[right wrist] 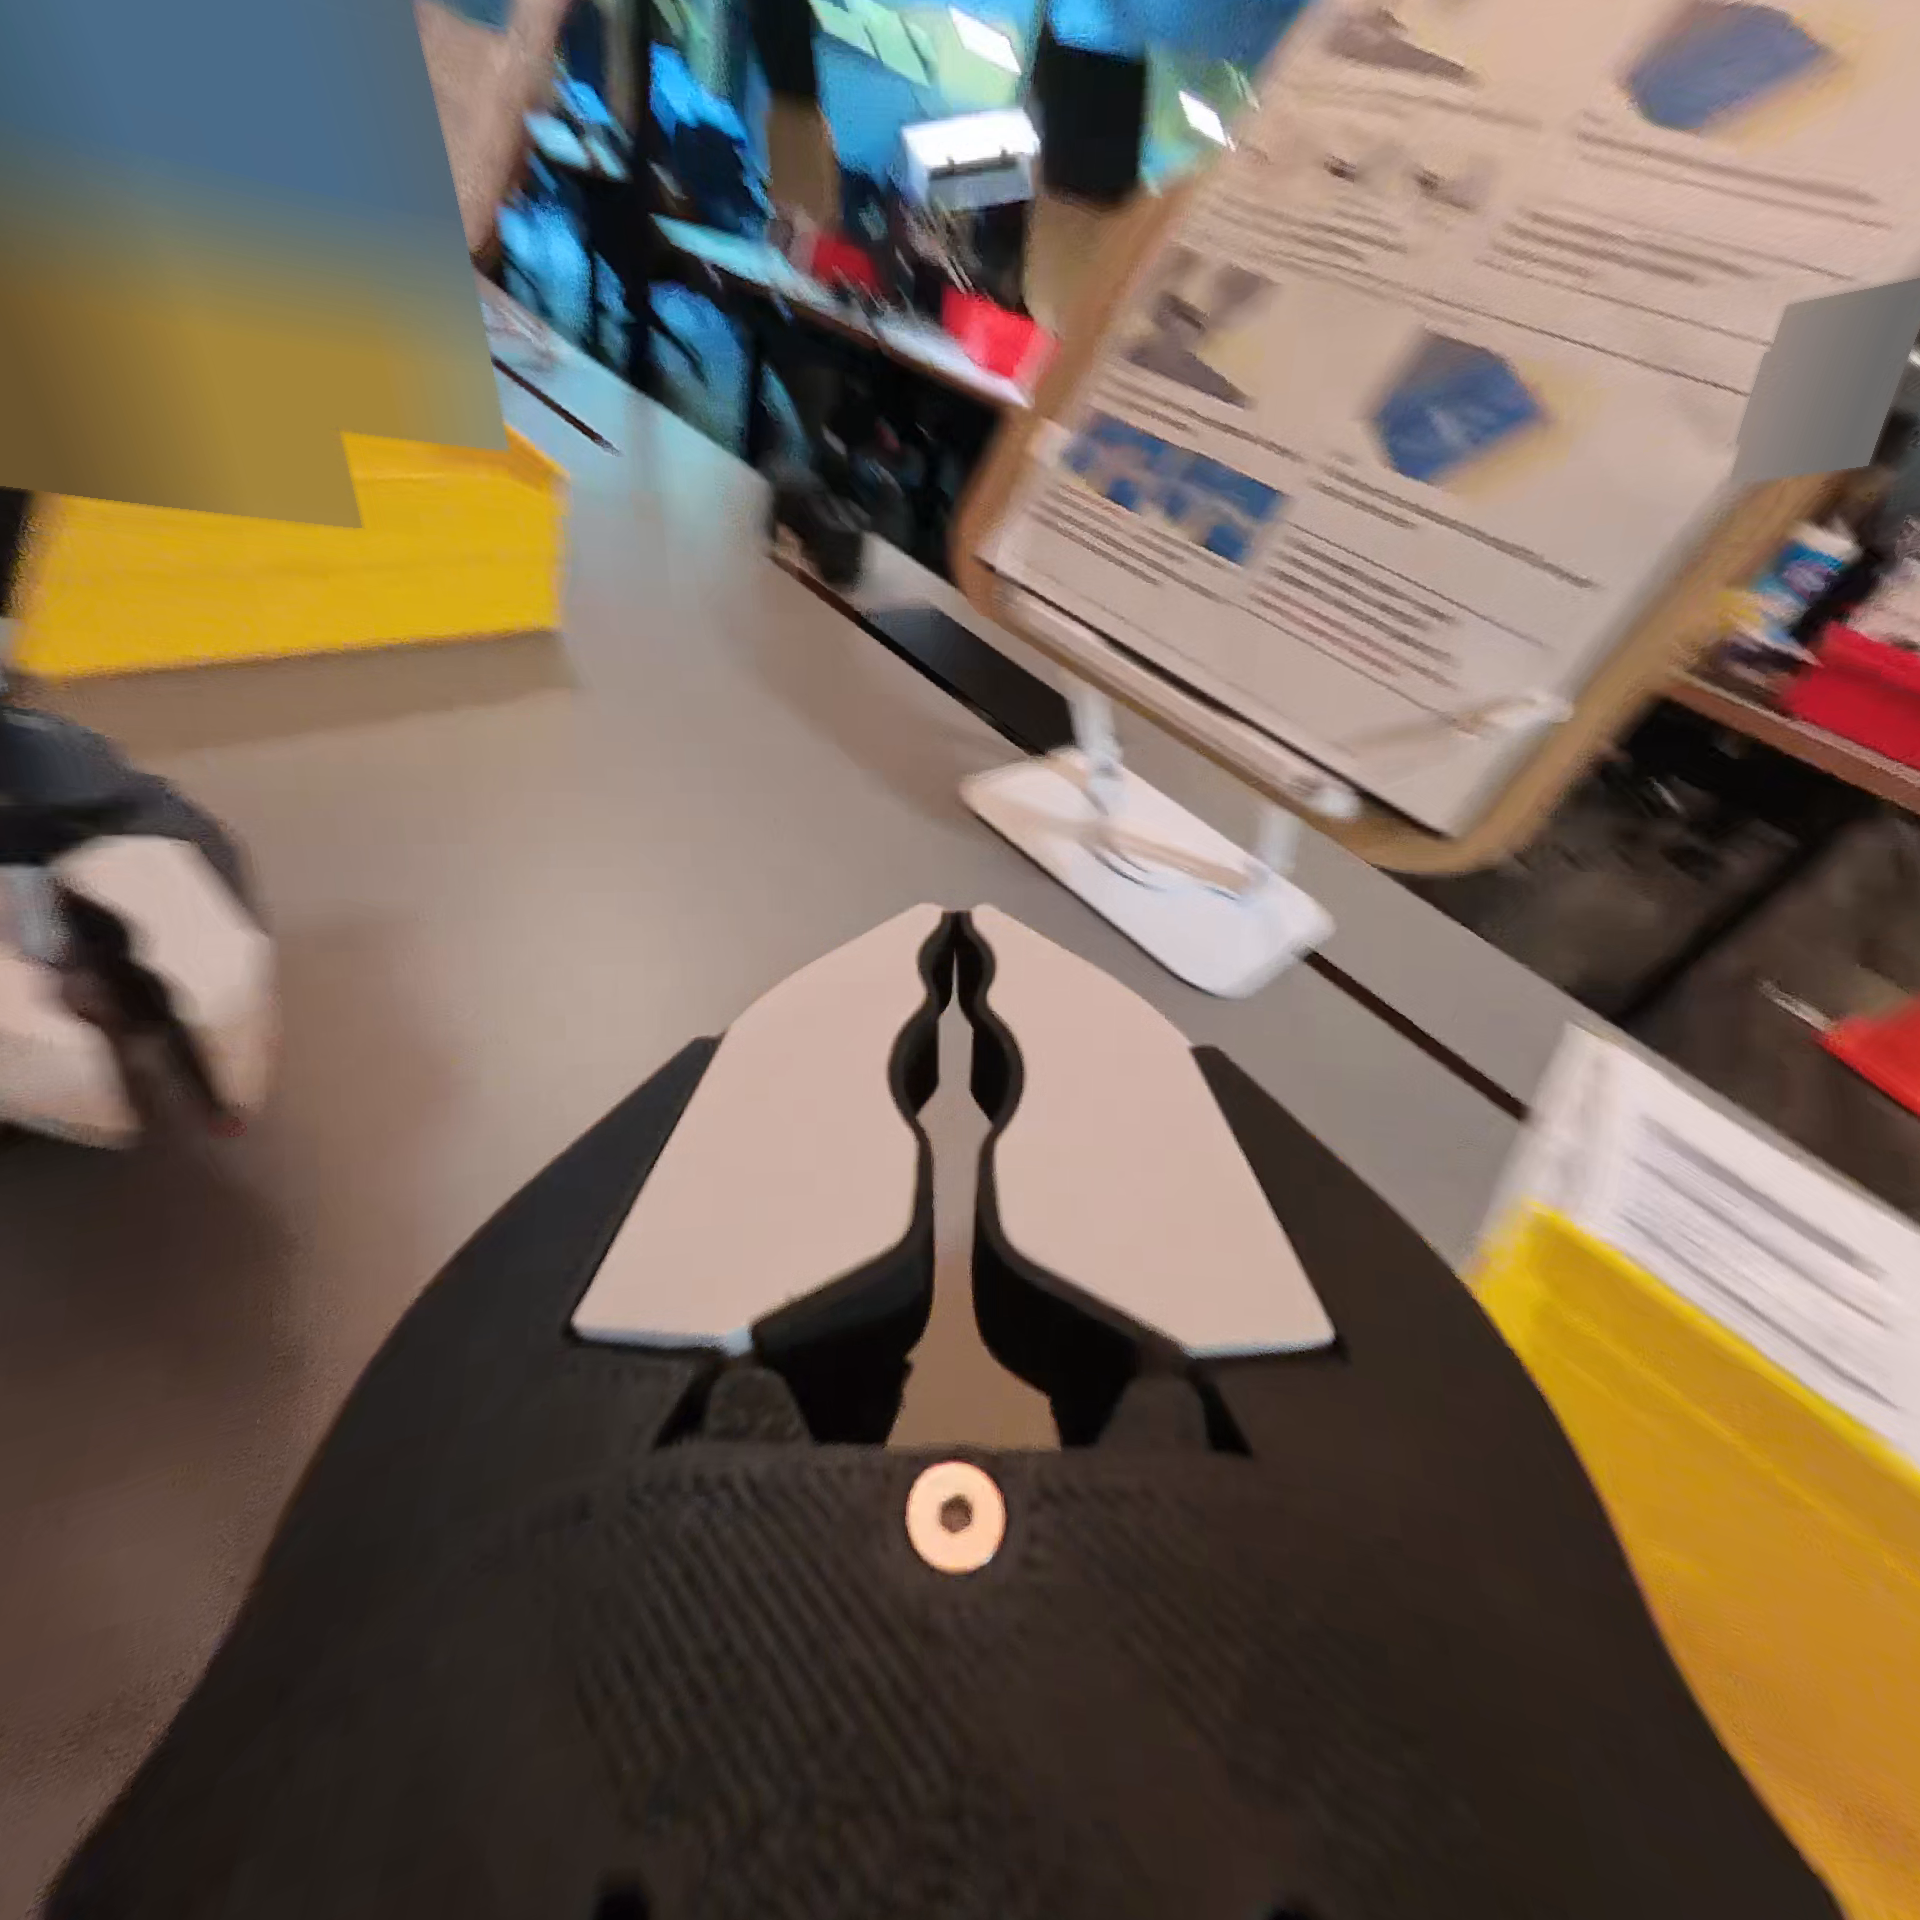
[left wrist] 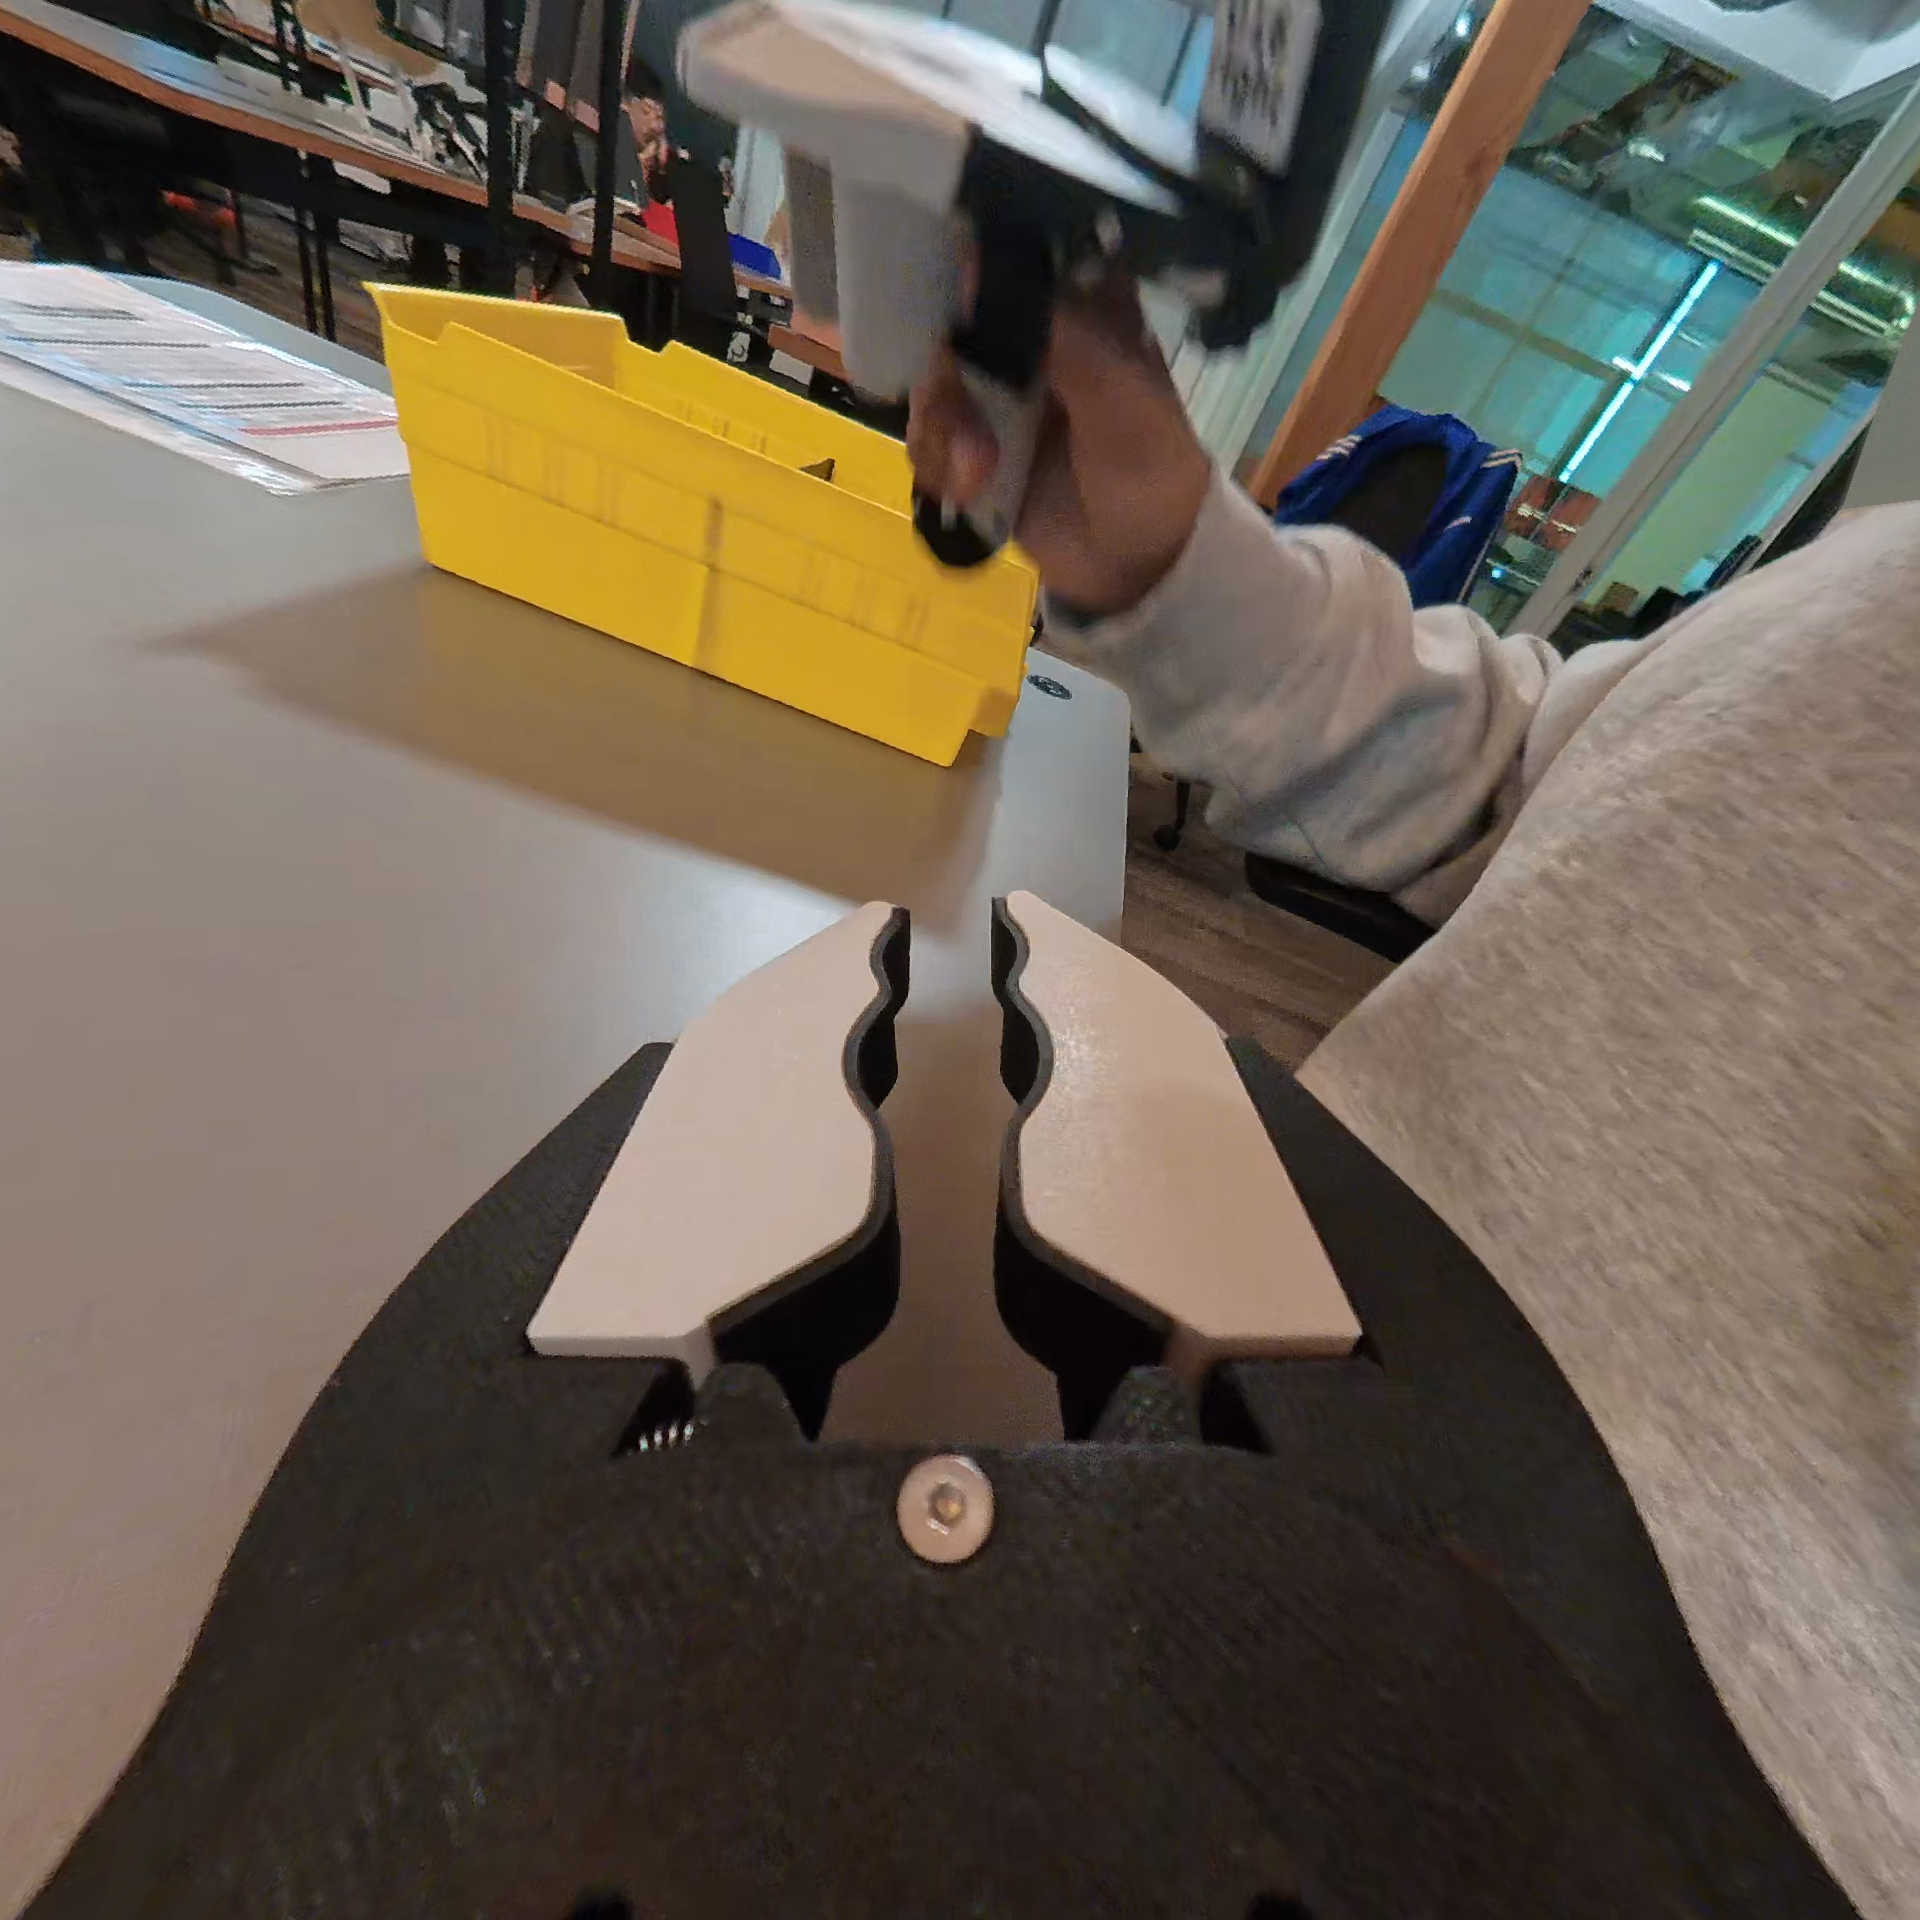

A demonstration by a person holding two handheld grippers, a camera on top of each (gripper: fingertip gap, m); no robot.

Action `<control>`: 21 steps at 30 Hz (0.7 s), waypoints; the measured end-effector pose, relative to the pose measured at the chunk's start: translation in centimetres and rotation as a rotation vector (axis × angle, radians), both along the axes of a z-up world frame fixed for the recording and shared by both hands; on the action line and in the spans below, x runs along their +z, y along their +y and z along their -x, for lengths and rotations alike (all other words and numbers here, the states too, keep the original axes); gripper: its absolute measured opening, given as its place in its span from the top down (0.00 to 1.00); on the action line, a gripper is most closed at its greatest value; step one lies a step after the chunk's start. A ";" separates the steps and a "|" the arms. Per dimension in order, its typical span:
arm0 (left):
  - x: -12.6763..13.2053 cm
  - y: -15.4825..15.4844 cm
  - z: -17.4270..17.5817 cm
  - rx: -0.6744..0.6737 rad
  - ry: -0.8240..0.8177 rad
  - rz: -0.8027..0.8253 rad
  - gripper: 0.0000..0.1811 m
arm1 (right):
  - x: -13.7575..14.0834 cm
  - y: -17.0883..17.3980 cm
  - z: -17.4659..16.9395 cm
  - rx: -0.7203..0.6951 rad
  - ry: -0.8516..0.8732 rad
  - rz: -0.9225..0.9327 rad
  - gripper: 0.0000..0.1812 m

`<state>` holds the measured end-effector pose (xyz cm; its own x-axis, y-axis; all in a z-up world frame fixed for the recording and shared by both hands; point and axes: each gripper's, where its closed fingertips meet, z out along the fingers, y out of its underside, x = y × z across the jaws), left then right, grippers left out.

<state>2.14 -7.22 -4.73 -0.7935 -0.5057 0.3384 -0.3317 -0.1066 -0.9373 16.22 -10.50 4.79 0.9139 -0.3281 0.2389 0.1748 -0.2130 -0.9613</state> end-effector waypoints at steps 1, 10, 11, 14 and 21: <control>0.0 0.0 0.0 -0.001 0.003 0.003 0.92 | -1.3 2.0 2.6 0.081 0.031 -0.040 1.00; 4.8 5.2 -0.9 0.213 -0.169 -0.038 0.93 | -9.7 7.6 10.2 0.305 0.171 0.138 0.98; 6.6 7.5 -1.1 0.283 -0.176 -0.016 0.95 | -10.0 7.6 10.5 0.312 0.187 0.141 0.97; 11.0 17.7 -1.0 0.611 -0.201 -0.054 0.99 | -10.2 7.5 11.0 0.327 0.229 0.135 0.97; 7.1 43.8 6.7 1.230 0.203 -0.537 0.94 | -9.3 7.4 13.3 0.385 0.270 0.103 0.96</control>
